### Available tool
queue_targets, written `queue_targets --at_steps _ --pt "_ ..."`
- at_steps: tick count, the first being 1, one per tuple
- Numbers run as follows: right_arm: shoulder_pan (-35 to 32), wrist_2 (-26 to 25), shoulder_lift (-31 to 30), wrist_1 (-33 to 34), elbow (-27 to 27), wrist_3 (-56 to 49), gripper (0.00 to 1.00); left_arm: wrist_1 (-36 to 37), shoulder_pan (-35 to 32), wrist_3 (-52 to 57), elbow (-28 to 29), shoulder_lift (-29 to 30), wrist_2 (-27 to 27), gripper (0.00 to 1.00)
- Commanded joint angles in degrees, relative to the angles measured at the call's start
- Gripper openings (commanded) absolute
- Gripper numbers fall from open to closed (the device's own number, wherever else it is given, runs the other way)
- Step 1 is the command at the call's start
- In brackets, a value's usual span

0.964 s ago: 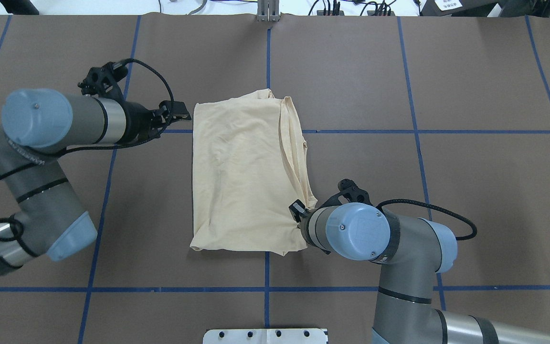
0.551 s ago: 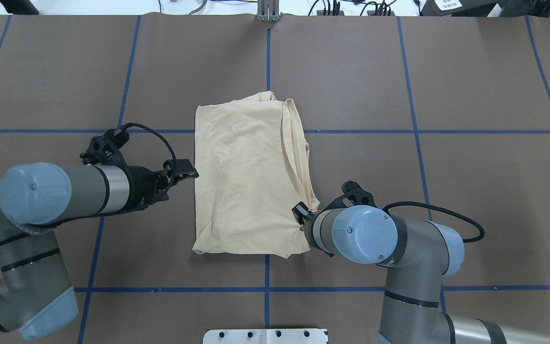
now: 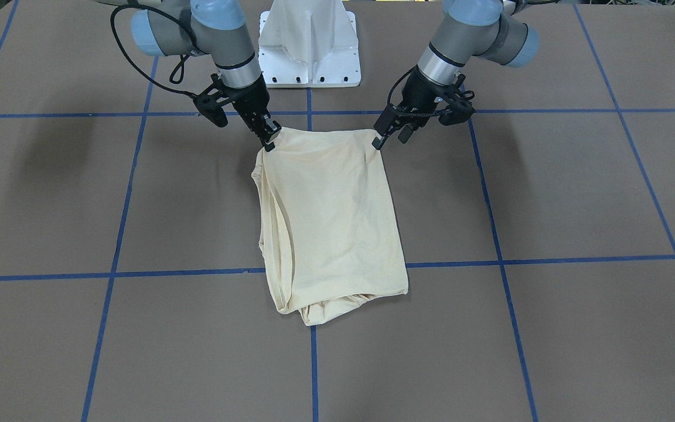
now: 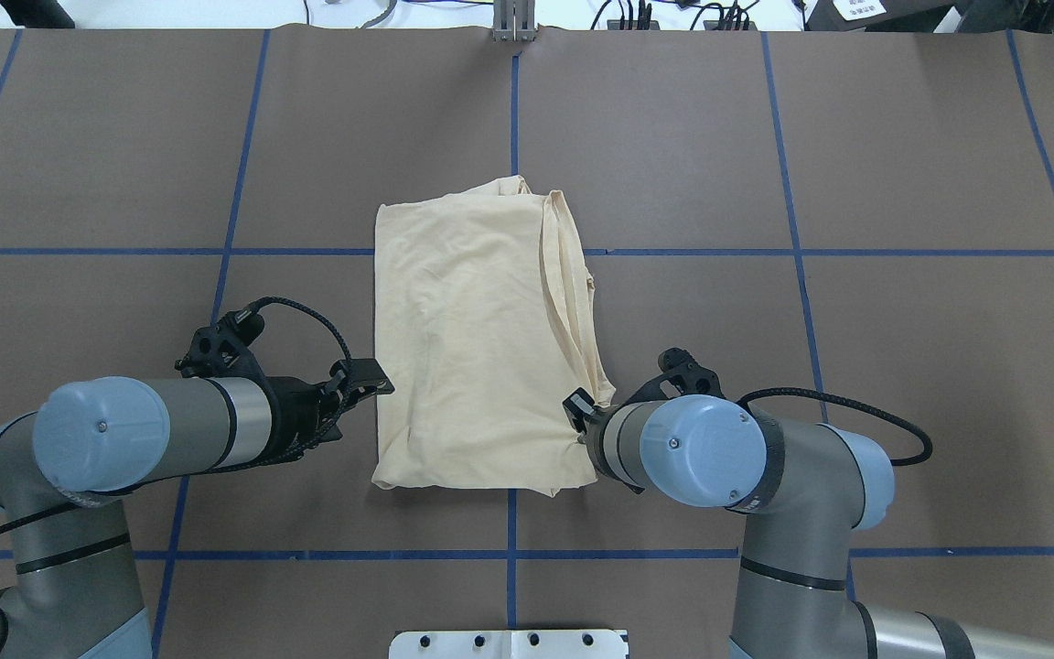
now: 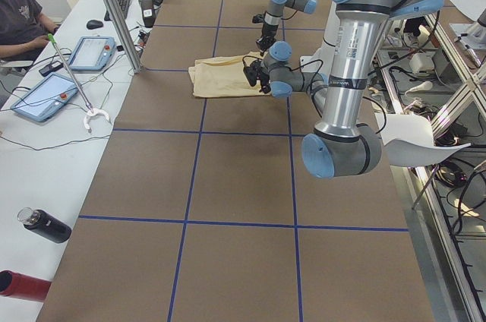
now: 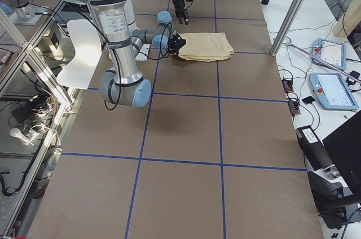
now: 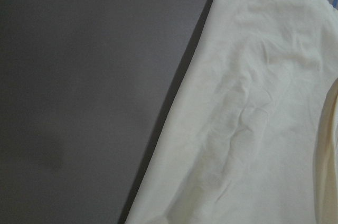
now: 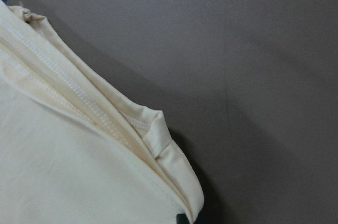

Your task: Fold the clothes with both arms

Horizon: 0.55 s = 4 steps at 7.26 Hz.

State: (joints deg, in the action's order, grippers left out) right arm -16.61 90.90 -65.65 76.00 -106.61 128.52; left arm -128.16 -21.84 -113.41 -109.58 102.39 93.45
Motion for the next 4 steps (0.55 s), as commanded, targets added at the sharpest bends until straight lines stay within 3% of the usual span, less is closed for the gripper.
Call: queue_targets --at_steps 1,4 --pt "0.00 0.07 0.00 0.02 0.00 -0.03 0.00 0.01 2.04 -2.33 1.20 0.36 -0.02 0.79" --pt "0.00 0.15 0.08 0.02 0.00 -0.03 0.00 -0.07 4.08 -5.33 2.09 0.36 0.07 0.83"
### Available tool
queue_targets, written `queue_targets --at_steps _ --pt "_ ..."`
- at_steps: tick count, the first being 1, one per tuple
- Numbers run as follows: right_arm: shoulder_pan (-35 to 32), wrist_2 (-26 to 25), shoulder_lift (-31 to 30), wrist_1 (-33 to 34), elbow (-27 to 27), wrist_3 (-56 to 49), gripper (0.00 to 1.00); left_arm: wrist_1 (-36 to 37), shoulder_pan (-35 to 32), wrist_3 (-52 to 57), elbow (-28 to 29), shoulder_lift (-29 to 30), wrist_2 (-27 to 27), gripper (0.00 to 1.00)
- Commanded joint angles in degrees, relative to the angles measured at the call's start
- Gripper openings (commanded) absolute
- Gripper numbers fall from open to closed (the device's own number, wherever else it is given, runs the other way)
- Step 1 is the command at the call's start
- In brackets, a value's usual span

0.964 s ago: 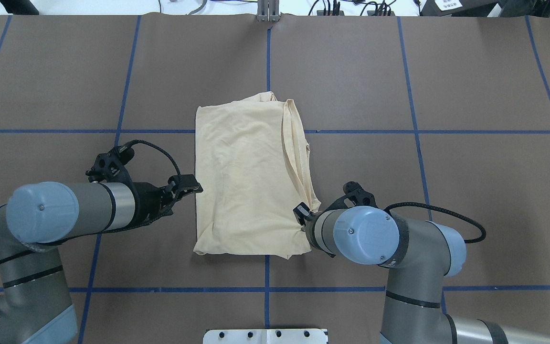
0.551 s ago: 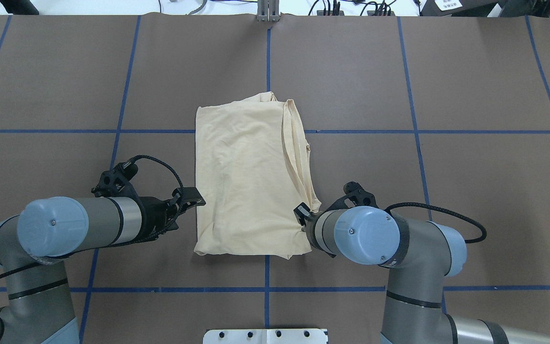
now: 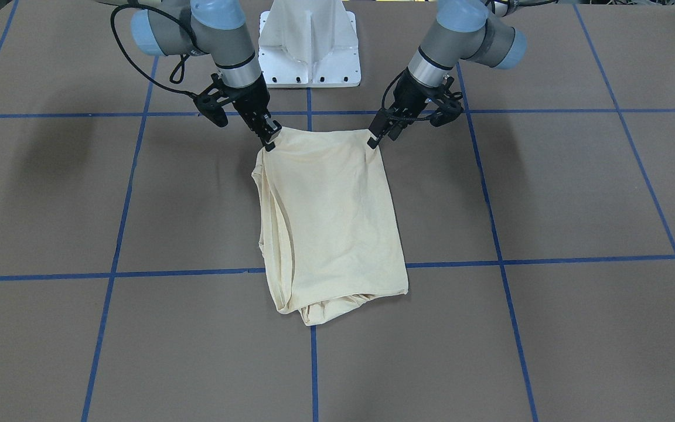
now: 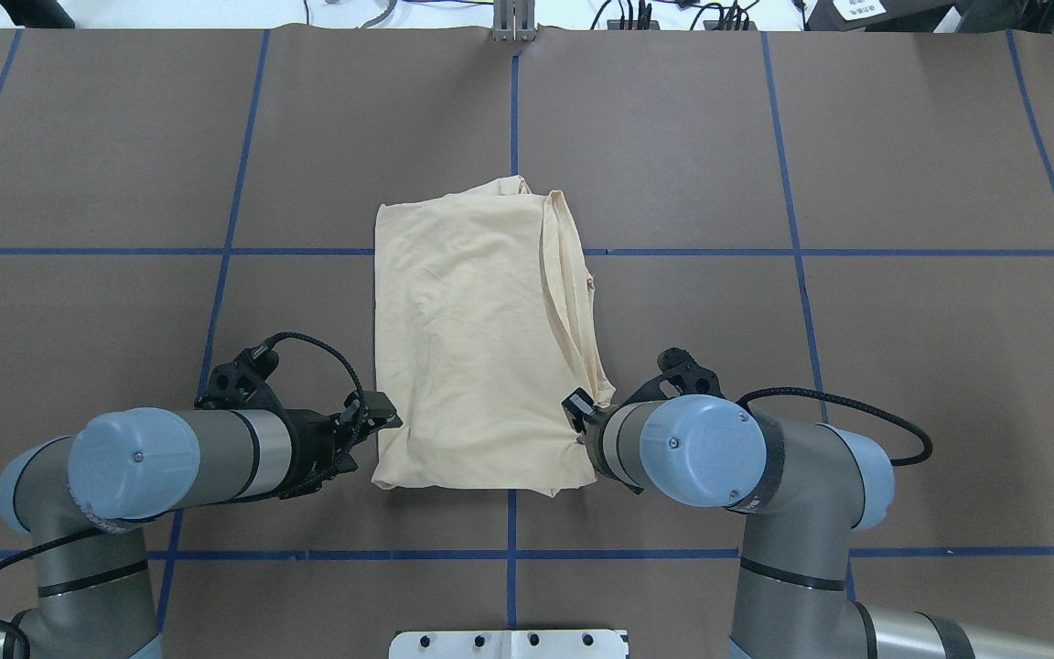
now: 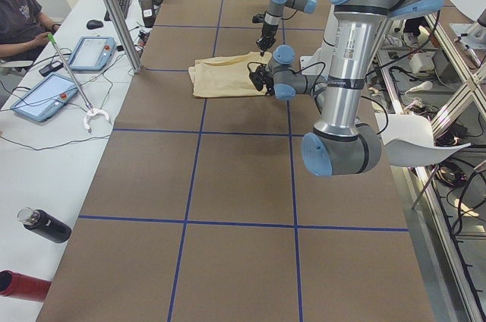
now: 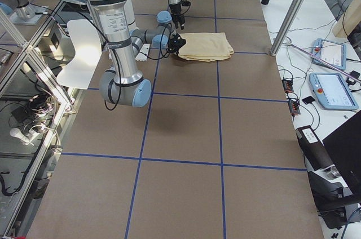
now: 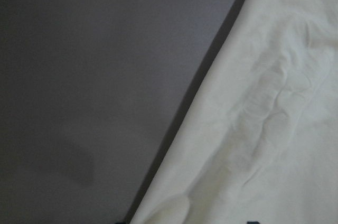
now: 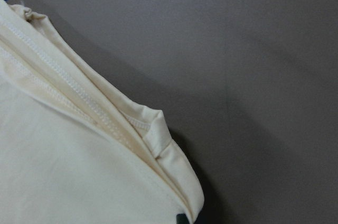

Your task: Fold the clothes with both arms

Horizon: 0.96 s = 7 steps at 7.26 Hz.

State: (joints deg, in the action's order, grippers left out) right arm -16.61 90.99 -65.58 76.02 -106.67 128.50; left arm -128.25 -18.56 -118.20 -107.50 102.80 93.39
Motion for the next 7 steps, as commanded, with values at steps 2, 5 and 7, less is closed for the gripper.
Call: queue_targets --at_steps 2,5,7 --pt "0.00 0.07 0.01 -0.09 0.06 0.00 0.00 0.10 3.44 -0.54 0.36 -0.05 -0.31 0.77" --pt "0.00 0.07 -0.08 0.00 -0.03 0.00 0.00 0.19 4.06 -0.89 0.45 -0.32 -0.40 0.52" --pt "0.00 0.07 -0.17 0.00 -0.03 0.00 0.00 0.19 3.97 -1.07 0.36 -0.41 -0.49 0.00"
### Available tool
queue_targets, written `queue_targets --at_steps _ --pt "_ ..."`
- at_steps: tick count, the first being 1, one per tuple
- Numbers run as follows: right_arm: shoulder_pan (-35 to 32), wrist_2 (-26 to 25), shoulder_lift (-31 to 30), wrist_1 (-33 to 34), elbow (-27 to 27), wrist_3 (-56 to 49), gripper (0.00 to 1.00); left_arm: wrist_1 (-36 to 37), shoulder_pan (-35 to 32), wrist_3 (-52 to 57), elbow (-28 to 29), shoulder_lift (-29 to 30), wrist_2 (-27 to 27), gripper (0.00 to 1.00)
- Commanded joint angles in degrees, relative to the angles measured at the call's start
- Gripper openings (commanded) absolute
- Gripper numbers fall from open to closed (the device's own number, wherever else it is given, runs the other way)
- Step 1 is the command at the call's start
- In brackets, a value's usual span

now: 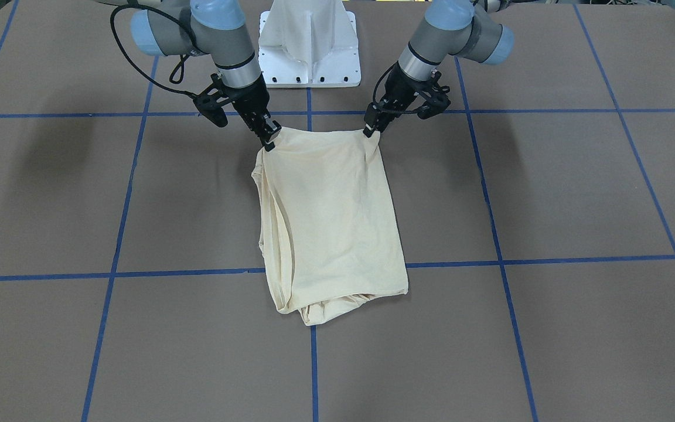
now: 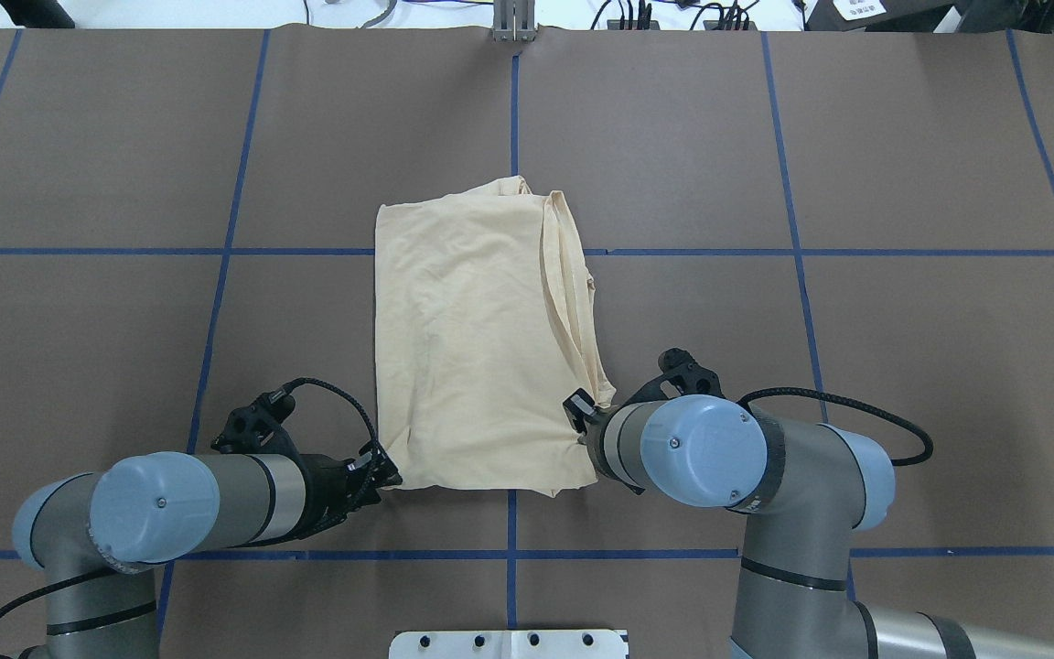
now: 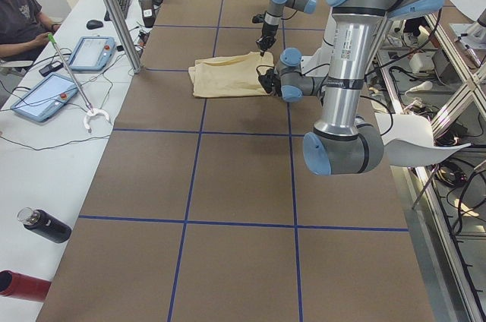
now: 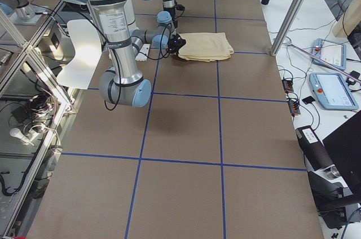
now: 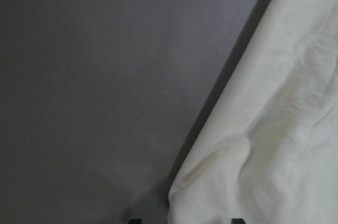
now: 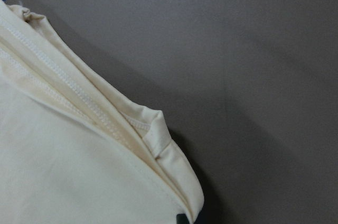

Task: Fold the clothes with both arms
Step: 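Lift the near edge with both grippers and fold it over the far half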

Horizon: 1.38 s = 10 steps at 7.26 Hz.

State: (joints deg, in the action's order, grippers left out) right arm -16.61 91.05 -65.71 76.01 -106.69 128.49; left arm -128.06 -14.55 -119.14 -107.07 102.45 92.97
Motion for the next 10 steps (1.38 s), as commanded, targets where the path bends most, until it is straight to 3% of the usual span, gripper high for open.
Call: queue_targets --at_steps 1,3,6,8,9,10 --pt "0.00 0.00 -0.04 0.01 -0.01 0.00 0.00 0.00 -0.13 -0.48 -0.51 0.03 -0.94 0.00" --pt "-0.18 -0.09 -0.12 0.01 -0.80 0.09 0.00 0.61 -0.13 -3.02 -4.70 -0.49 -1.12 0.00" --pt "2.54 0.17 -10.03 0.10 -15.43 5.32 0.00 16.14 5.05 -8.56 -19.90 -1.46 -1.04 0.00" --pt "-0.07 1.22 -9.71 2.62 -20.91 6.95 0.00 16.70 3.31 -7.44 -21.96 -0.85 -0.34 0.00" --pt "-4.09 4.10 -6.48 4.04 -16.67 5.99 0.00 16.79 -2.53 -2.99 -20.30 0.37 0.54 0.00" --pt "-8.40 7.70 0.42 4.31 -7.58 3.54 0.00 16.88 -9.47 3.41 -15.85 4.04 4.55 0.00"
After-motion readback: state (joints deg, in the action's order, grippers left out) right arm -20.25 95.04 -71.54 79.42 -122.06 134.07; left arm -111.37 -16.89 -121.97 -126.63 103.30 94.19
